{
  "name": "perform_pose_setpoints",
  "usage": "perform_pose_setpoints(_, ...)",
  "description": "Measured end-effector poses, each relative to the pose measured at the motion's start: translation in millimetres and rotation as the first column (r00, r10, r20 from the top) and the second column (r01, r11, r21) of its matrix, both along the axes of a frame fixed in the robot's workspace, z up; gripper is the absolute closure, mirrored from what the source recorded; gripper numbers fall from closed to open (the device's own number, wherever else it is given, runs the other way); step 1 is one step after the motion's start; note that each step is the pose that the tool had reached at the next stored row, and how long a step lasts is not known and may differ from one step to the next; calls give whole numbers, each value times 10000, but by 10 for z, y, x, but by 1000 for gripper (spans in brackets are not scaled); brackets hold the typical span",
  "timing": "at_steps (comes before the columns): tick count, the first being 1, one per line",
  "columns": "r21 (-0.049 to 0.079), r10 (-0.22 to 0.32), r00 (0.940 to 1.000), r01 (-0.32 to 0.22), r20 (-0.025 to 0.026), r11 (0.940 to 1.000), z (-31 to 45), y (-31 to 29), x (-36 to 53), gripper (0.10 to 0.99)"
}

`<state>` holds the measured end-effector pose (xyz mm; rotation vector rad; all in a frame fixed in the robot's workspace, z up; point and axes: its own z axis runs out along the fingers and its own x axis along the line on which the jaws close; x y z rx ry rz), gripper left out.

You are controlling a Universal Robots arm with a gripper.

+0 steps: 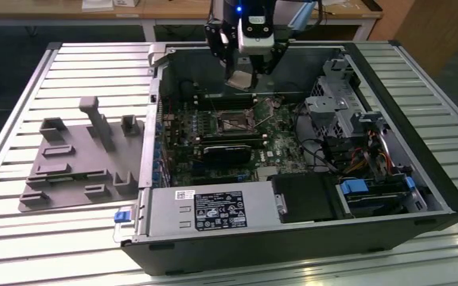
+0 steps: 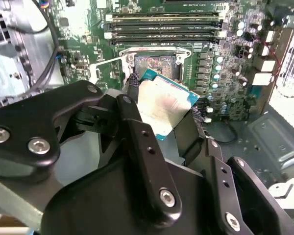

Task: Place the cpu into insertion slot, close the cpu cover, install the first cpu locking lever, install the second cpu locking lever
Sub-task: 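Place the cpu into insertion slot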

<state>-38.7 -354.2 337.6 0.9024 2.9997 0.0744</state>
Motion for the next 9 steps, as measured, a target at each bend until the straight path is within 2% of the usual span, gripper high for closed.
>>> perform_pose_setpoints(5,-14,-827,9966,827,0,9966,-29,0,0,549)
perform_pose_setpoints(9,-14,-1530,9882,1530,0,9882,-54,0,0,549)
